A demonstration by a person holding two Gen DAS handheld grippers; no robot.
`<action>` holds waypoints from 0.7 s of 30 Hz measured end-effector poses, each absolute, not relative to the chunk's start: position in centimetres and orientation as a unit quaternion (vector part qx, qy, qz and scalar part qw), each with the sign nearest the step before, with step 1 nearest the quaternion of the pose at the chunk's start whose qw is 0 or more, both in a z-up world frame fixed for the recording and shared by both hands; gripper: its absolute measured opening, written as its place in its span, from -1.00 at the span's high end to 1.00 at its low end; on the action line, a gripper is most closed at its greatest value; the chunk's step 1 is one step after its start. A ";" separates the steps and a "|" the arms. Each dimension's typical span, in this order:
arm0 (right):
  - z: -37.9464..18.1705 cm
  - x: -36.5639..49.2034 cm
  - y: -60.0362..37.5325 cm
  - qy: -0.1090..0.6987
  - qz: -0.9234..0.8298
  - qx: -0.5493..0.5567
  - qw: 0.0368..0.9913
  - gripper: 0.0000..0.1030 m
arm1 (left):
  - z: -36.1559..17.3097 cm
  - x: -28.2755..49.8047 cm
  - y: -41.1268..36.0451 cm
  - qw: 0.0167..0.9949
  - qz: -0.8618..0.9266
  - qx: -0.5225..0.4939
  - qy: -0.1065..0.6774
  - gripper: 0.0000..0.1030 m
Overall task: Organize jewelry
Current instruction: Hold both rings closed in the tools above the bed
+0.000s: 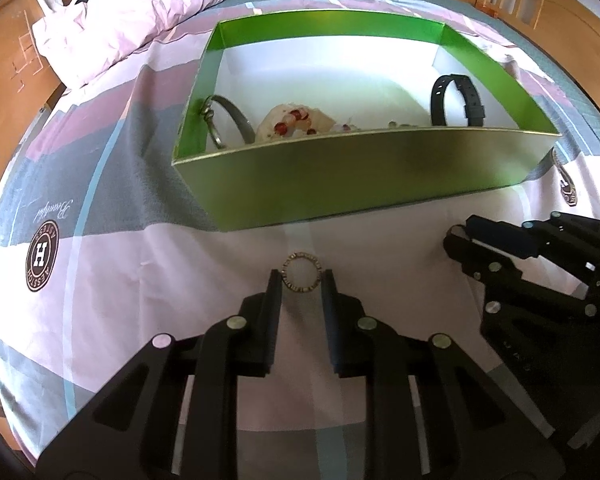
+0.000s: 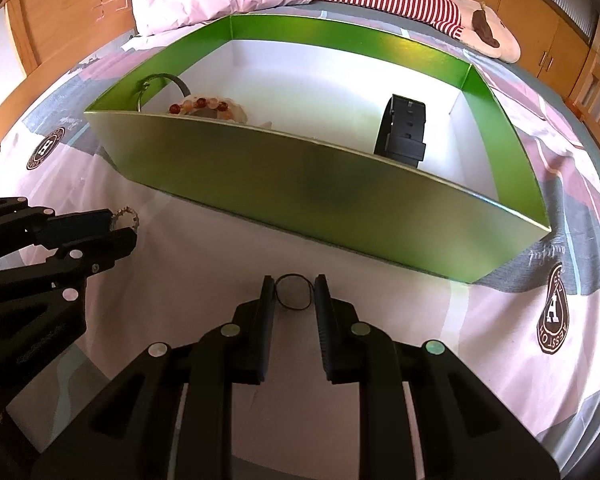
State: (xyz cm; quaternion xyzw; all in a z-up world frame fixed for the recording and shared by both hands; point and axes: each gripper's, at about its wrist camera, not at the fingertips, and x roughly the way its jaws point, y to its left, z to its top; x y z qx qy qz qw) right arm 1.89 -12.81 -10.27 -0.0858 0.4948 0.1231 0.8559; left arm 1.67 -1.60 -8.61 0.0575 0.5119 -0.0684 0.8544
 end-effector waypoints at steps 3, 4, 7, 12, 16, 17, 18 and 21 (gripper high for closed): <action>-10.1 2.0 -13.0 0.491 0.120 -0.082 0.859 0.61 | -8.5 1.7 -1.7 0.855 -0.078 0.050 0.511 0.61; -10.0 2.0 -13.1 0.490 0.118 -0.080 0.860 0.61 | -8.5 1.7 -1.7 0.855 -0.077 0.051 0.511 0.61; -10.0 2.0 -13.3 0.491 0.114 -0.075 0.860 0.61 | -8.6 1.7 -1.8 0.855 -0.075 0.052 0.511 0.61; -10.2 2.0 -13.2 0.493 0.116 -0.078 0.859 0.61 | -8.8 1.7 -2.0 0.854 -0.075 0.061 0.511 0.61; -10.4 1.9 -12.9 0.496 0.120 -0.087 0.856 0.61 | -9.0 1.8 -2.2 0.852 -0.076 0.063 0.513 0.61; -10.4 1.8 -12.9 0.494 0.119 -0.091 0.856 0.61 | -9.1 1.9 -2.3 0.852 -0.075 0.064 0.514 0.61; -10.3 1.8 -12.8 0.493 0.119 -0.091 0.857 0.61 | -9.2 1.9 -2.2 0.852 -0.074 0.064 0.514 0.61; -10.3 2.0 -12.7 0.494 0.119 -0.086 0.857 0.61 | -9.1 1.9 -2.1 0.853 -0.073 0.062 0.513 0.61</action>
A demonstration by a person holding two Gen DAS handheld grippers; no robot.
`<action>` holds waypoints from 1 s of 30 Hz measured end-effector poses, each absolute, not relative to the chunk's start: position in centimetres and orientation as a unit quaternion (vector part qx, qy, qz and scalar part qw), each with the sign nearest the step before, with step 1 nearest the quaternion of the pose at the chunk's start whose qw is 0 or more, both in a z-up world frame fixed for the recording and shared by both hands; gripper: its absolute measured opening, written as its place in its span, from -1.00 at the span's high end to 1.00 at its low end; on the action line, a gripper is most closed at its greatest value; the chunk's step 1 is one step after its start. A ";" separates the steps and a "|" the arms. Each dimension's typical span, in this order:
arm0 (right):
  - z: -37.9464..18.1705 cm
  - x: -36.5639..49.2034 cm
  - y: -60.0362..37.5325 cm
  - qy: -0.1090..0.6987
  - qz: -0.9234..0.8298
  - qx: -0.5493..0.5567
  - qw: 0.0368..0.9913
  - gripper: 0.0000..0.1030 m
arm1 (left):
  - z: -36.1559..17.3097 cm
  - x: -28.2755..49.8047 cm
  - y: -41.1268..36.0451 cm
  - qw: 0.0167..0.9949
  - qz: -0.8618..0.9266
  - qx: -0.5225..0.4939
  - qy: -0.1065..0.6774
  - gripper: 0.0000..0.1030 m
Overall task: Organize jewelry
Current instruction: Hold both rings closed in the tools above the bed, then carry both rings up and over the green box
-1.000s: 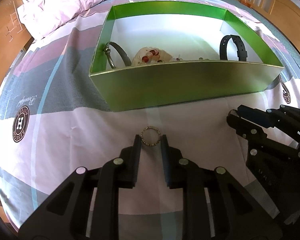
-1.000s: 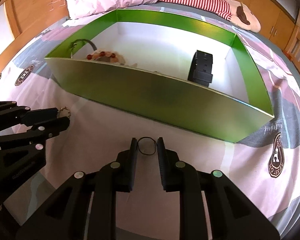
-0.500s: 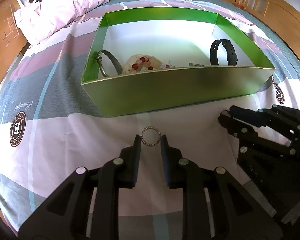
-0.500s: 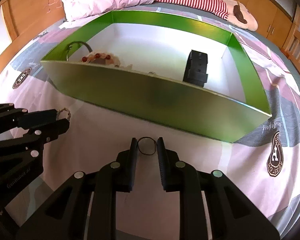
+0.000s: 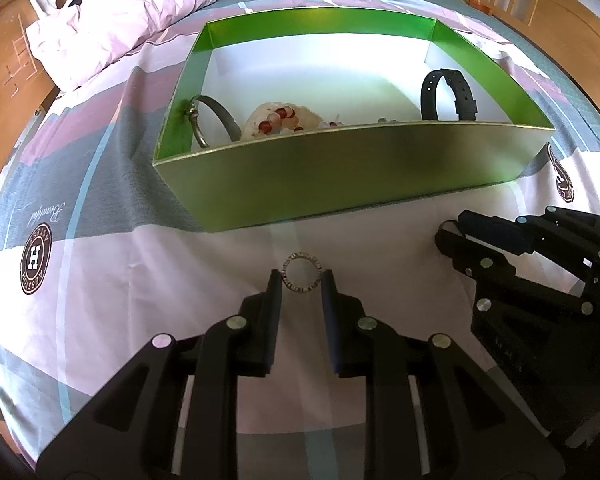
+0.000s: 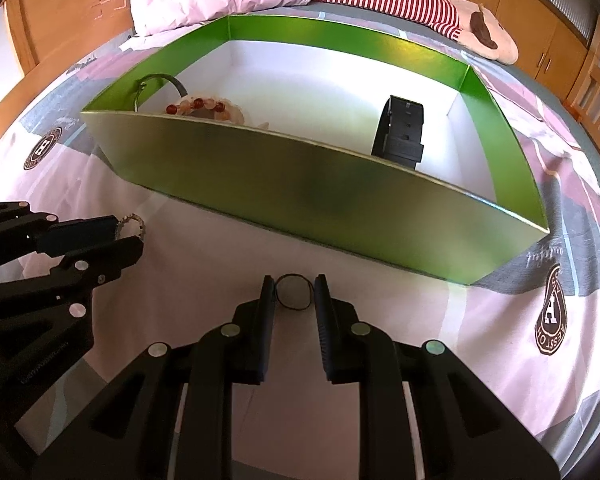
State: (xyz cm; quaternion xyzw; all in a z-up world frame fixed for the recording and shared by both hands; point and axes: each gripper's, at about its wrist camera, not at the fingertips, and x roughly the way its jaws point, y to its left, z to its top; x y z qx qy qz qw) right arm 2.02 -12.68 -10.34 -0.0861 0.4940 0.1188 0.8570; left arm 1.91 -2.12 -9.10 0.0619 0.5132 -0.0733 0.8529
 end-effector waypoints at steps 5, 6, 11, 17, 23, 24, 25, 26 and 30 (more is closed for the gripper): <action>-10.2 2.0 -12.9 0.489 0.115 -0.081 0.861 0.61 | -8.7 1.8 -2.0 0.858 -0.072 0.059 0.506 0.61; -10.1 1.9 -13.0 0.488 0.115 -0.080 0.861 0.61 | -8.6 1.7 -2.0 0.859 -0.072 0.059 0.504 0.61; -9.6 1.6 -13.0 0.481 0.117 -0.080 0.865 0.61 | -8.1 1.4 -1.9 0.863 -0.074 0.055 0.497 0.61; -9.9 1.4 -12.7 0.483 0.119 -0.085 0.863 0.61 | -7.7 1.6 -1.5 0.865 -0.068 0.046 0.495 0.61; -10.1 1.5 -12.7 0.485 0.123 -0.088 0.861 0.61 | -7.9 1.4 -2.0 0.864 -0.071 0.053 0.496 0.61; -10.0 1.6 -12.7 0.485 0.123 -0.088 0.861 0.61 | -7.9 1.4 -2.0 0.864 -0.071 0.053 0.496 0.61; -10.0 1.6 -12.8 0.484 0.123 -0.088 0.862 0.61 | -7.9 1.4 -1.9 0.864 -0.071 0.053 0.495 0.61; -9.9 1.7 -12.8 0.484 0.122 -0.087 0.862 0.61 | -7.9 1.5 -1.8 0.864 -0.071 0.052 0.495 0.61; -9.7 1.7 -13.0 0.480 0.122 -0.084 0.864 0.61 | -7.7 1.4 -1.6 0.867 -0.069 0.048 0.491 0.61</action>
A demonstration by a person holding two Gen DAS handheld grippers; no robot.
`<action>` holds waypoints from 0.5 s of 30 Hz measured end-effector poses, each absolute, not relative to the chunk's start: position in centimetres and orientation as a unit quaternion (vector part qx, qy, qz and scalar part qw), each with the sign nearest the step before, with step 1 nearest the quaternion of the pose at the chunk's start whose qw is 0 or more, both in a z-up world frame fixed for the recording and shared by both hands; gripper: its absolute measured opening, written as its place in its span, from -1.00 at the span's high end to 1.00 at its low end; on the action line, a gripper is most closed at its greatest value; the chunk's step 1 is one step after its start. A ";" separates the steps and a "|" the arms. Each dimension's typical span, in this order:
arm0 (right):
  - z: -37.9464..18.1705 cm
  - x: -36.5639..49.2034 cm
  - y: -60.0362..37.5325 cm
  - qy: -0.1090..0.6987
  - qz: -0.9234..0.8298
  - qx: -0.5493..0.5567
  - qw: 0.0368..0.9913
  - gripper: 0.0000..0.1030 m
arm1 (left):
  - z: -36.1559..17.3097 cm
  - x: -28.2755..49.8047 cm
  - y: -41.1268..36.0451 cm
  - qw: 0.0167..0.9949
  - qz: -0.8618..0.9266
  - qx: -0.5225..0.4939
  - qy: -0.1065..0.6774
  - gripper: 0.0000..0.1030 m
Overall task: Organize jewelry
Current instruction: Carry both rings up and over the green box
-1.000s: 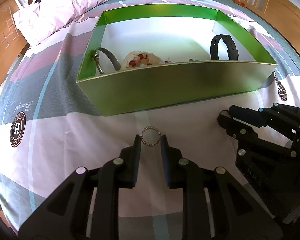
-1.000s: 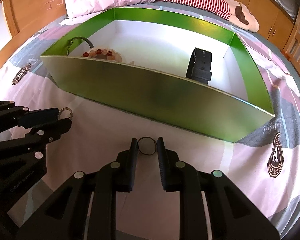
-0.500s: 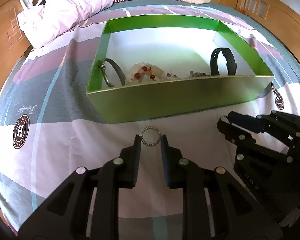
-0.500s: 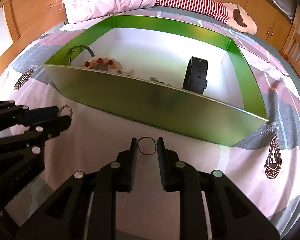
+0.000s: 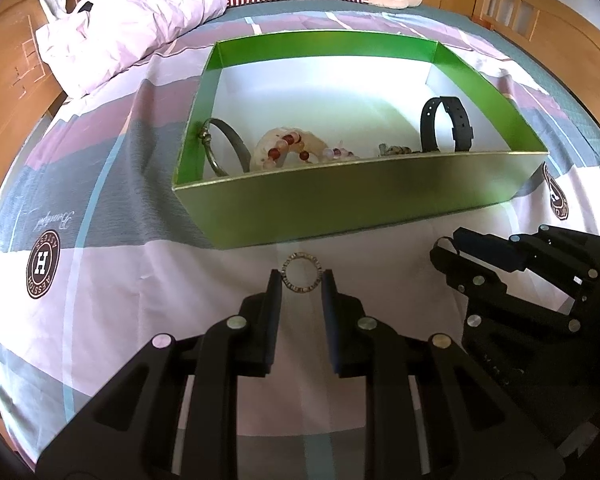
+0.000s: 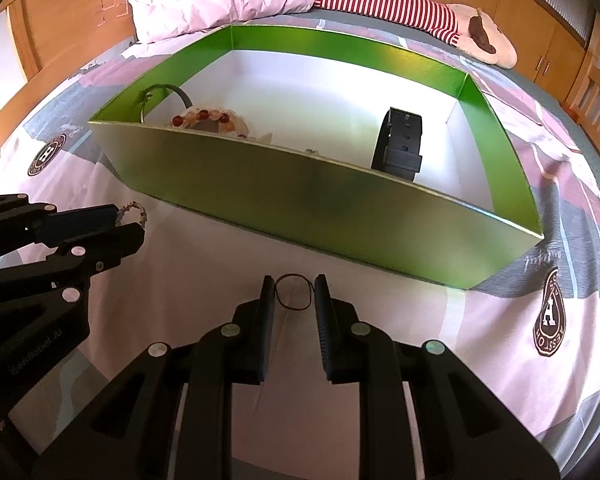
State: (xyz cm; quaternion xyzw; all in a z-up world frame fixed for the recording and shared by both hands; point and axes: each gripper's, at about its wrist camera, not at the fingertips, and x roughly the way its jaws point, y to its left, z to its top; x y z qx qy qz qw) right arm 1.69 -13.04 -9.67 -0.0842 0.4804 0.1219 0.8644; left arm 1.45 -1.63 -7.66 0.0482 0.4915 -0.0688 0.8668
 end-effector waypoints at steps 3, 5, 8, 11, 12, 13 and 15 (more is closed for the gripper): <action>-9.2 1.5 -13.2 0.473 0.122 -0.083 0.868 0.61 | -7.1 1.2 -1.5 0.873 -0.067 0.048 0.481 0.61; -8.4 1.3 -13.4 0.463 0.122 -0.080 0.874 0.61 | -6.4 1.2 -1.3 0.878 -0.065 0.051 0.471 0.61; -7.0 1.0 -13.9 0.438 0.137 -0.055 0.887 0.61 | -4.8 1.2 -0.6 0.894 -0.062 0.044 0.442 0.61; -5.7 0.6 -14.0 0.409 0.148 -0.049 0.899 0.61 | -3.7 1.5 0.3 0.903 -0.061 0.024 0.425 0.61; -5.2 0.4 -14.1 0.398 0.150 -0.047 0.904 0.61 | -3.5 1.5 0.5 0.905 -0.060 0.021 0.421 0.61; -4.9 0.3 -14.2 0.391 0.152 -0.042 0.907 0.61 | -3.4 1.5 0.6 0.906 -0.057 0.019 0.419 0.61; -4.4 0.1 -14.5 0.378 0.157 -0.031 0.912 0.61 | -3.1 1.6 1.0 0.908 -0.053 0.014 0.414 0.61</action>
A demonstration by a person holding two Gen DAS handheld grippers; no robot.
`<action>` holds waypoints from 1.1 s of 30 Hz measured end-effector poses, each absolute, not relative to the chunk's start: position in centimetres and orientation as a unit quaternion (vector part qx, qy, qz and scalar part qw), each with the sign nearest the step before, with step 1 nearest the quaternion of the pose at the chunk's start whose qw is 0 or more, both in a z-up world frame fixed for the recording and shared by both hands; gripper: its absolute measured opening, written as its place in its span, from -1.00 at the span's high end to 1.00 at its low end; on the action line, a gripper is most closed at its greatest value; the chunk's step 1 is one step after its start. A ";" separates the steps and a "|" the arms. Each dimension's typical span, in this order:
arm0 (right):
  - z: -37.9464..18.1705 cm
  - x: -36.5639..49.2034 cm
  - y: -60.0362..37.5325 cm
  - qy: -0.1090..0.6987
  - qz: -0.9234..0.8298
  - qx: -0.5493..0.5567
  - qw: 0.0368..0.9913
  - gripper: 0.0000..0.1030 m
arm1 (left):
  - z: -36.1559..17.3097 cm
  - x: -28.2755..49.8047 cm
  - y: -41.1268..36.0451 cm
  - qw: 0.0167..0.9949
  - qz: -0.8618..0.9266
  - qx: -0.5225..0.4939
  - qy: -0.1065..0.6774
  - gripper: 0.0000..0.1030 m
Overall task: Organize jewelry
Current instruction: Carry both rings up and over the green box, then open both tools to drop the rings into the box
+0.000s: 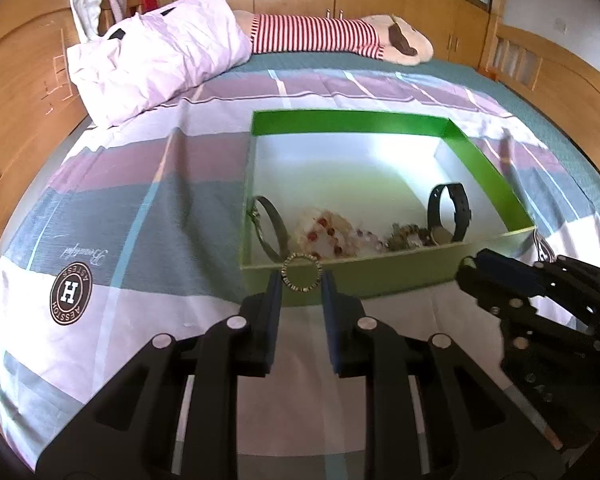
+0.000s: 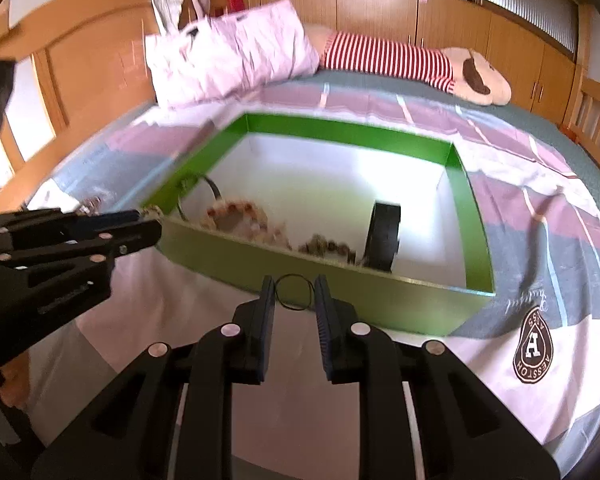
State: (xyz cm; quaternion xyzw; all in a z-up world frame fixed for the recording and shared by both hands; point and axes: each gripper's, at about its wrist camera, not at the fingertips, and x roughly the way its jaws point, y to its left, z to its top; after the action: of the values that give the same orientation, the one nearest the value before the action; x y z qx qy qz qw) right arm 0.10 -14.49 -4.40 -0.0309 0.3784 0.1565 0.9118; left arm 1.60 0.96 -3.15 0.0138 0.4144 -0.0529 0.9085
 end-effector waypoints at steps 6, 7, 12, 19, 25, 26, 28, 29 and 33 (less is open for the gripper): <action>-3.6 0.5 -15.2 0.369 0.152 -0.019 0.917 0.61 | -2.7 1.7 1.2 0.912 -0.050 0.011 0.408 0.61; -3.5 0.6 -15.1 0.369 0.151 -0.016 0.917 0.61 | -2.6 1.8 1.2 0.912 -0.050 0.012 0.408 0.61; -2.4 0.7 -15.3 0.356 0.149 -0.011 0.922 0.61 | -2.4 1.9 1.3 0.912 -0.050 0.011 0.406 0.61; 0.1 2.1 -17.0 0.338 0.138 0.024 0.931 0.61 | -0.4 3.3 3.2 0.917 -0.048 0.002 0.395 0.61; -0.2 4.4 -17.8 0.337 0.114 0.013 0.935 0.61 | -0.7 6.1 3.1 0.911 -0.059 -0.010 0.409 0.61; -0.6 4.9 -18.0 0.343 0.112 0.015 0.933 0.61 | -1.0 6.4 2.7 0.908 -0.064 -0.007 0.413 0.61; -1.6 5.9 -18.3 0.358 0.107 0.018 0.927 0.61 | -1.6 6.9 2.0 0.904 -0.071 -0.009 0.421 0.61; -2.1 6.3 -18.4 0.365 0.105 0.018 0.925 0.61 | -1.9 7.1 1.7 0.903 -0.072 -0.008 0.424 0.61; -3.4 7.1 -17.6 0.382 0.108 0.007 0.918 0.61 | -3.1 8.0 0.6 0.899 -0.070 0.011 0.432 0.61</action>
State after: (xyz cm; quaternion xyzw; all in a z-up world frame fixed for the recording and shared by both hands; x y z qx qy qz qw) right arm 7.07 -17.58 -3.43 0.0074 0.3825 0.1078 0.9176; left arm 7.97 0.58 -3.08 0.0106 0.4317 -0.0705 0.8992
